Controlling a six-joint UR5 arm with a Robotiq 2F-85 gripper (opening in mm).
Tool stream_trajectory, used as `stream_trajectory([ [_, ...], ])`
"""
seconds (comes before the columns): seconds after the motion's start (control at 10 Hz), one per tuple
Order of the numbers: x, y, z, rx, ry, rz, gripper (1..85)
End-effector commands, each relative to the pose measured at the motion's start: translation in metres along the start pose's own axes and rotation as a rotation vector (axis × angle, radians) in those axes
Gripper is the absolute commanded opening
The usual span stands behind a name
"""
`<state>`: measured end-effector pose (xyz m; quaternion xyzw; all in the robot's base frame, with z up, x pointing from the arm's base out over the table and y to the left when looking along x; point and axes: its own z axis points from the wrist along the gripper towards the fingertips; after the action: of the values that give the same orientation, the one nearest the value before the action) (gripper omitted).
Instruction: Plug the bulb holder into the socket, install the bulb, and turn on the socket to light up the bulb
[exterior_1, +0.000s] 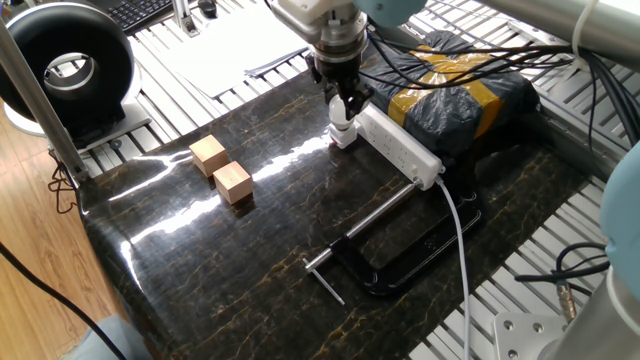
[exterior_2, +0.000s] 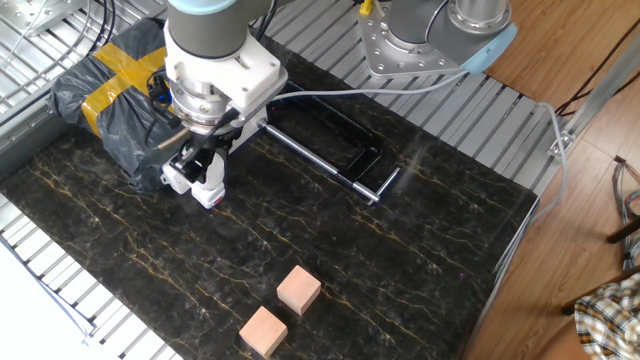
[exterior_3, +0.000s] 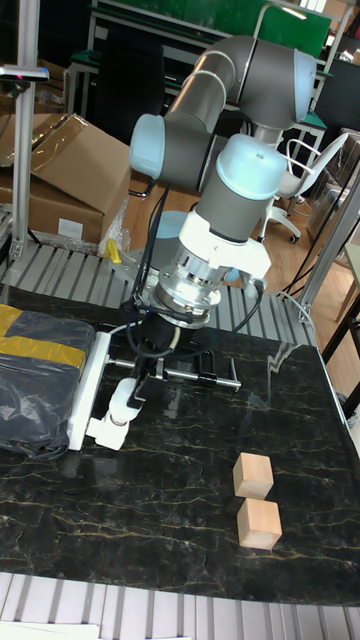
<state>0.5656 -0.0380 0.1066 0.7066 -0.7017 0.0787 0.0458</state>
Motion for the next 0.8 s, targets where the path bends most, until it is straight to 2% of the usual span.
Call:
stream_trajectory([
  [0.0, -0.0048, 0.0025, -0.0005, -0.015, -0.018, 0.079, 1.3],
  [0.6, 0.0004, 0.0011, -0.0001, -0.026, -0.026, 0.219, 1.3],
  [0.7, 0.0024, -0.0003, -0.0013, -0.022, -0.015, 0.245, 1.3],
])
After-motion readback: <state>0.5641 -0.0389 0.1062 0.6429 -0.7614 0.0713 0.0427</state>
